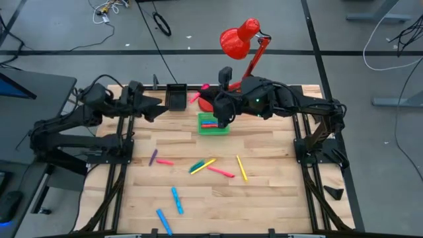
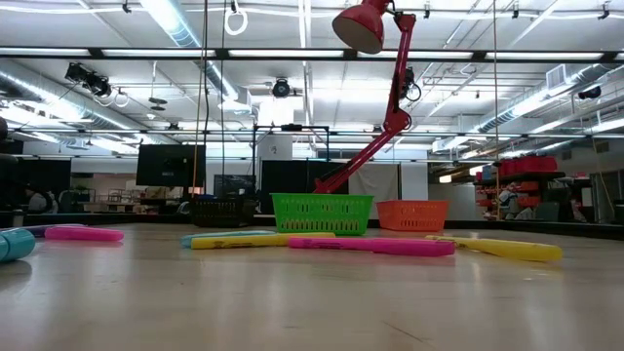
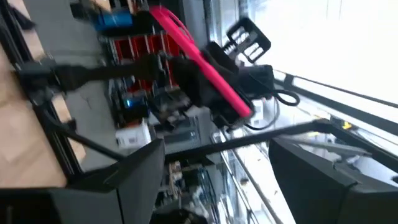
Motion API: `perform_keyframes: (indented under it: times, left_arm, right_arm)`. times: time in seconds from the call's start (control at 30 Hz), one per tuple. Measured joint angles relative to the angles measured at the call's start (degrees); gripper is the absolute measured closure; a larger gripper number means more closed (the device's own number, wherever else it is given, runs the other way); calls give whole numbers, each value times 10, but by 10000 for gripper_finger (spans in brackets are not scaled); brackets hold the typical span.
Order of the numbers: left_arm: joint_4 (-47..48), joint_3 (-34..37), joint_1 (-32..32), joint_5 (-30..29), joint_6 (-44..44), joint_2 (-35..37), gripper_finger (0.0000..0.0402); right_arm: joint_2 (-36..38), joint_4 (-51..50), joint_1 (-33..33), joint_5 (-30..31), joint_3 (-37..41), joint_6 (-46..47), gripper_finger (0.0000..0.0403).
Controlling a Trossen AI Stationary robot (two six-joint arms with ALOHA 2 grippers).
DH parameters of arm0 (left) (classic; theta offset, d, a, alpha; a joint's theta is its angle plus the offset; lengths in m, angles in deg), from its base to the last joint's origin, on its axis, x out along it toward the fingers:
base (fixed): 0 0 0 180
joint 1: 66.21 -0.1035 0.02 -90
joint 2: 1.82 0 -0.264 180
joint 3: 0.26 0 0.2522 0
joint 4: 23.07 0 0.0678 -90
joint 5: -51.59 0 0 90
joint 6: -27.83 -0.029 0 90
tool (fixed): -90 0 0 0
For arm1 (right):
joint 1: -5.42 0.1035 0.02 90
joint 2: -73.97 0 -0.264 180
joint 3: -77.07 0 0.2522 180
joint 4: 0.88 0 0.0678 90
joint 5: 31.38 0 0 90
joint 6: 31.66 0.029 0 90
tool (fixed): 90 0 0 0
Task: Pick & Place Markers
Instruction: Put the pink pen into the black basket
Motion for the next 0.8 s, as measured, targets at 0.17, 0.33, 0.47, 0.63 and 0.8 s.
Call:
perform_keyframes:
  times: [0.17,0.33,0.47,0.63,0.8]
  left_arm:
    - [1,-48,0,30,13,-53,106]
    - [-1,-78,0,49,34,-98,106]
    - [0,-104,0,79,42,-138,106]
    - [-1,-134,0,115,55,-185,106]
    - [-8,-161,0,133,59,-219,106]
  right_arm:
    - [0,-2,7,0,0,-32,390]
    - [0,-4,12,0,0,-68,390]
    - [0,-5,13,0,0,-85,390]
    - [0,-12,13,0,0,-104,390]
    - [-5,-29,12,1,0,-124,390]
